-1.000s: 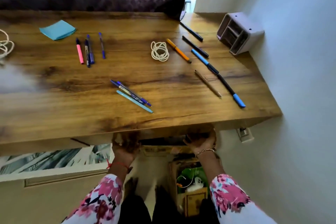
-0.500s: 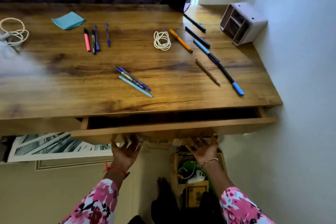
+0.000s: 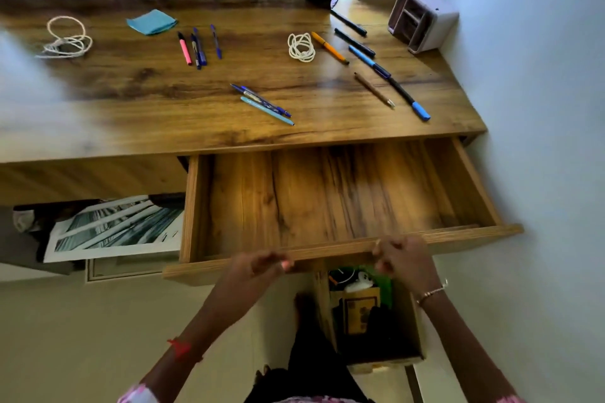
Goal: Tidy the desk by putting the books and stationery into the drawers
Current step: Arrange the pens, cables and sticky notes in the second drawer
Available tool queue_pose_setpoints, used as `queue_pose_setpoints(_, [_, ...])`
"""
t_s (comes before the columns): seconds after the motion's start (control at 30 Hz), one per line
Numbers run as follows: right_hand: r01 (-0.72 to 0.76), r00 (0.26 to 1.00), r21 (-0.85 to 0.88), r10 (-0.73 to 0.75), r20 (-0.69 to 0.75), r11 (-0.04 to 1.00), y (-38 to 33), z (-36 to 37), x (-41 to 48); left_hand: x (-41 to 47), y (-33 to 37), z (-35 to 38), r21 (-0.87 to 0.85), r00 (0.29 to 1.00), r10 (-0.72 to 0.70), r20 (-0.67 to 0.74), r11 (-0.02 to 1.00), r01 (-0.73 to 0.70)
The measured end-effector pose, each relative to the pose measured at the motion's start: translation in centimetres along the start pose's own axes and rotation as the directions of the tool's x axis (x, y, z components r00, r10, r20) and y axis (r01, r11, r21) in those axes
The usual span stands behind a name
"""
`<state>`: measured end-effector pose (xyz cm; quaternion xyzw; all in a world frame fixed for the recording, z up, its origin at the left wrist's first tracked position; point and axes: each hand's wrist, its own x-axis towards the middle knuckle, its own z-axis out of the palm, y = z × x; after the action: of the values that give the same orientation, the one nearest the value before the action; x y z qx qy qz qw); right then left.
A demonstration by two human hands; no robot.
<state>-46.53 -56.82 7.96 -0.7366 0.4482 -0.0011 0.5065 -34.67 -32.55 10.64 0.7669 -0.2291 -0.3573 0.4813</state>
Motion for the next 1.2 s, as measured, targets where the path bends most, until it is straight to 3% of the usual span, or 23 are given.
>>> queue_pose_setpoints(0.1, [0.312, 0.927, -0.320, -0.360, -0.104, 0.894, -1.4, 0.3, -2.0, -0.3, -0.2, 0.7, 0.370, 0.970, 0.244, -0.009, 0.902, -0.223])
queue_pose_setpoints(0.17, [0.343, 0.921, -0.432, -0.390, -0.022, 0.834, -0.8, 1.3, -1.7, -0.3, -1.1, 1.4, 0.468, 0.980, 0.192, 0.053, 0.862, -0.194])
queue_pose_setpoints(0.27, [0.339, 0.934, -0.567, -0.340, 0.109, 0.750, 2.3, 2.9, -1.5, -1.2, -2.5, 2.7, 0.486, 0.990, 0.103, 0.100, 0.863, -0.139])
queue_pose_setpoints(0.43, [0.437, 0.879, -0.504, -0.473, 0.062, 0.745, 5.3, 3.2, -3.6, -2.9, -3.3, 3.8, 0.548, 0.995, 0.078, 0.058, 0.831, -0.098])
queue_pose_setpoints(1.2, [0.363, 0.930, -0.565, -0.324, 0.173, 0.741, 8.4, 1.4, -8.2, -9.0, -4.5, 7.2, 0.527, 0.999, 0.019, 0.049, 0.849, -0.042])
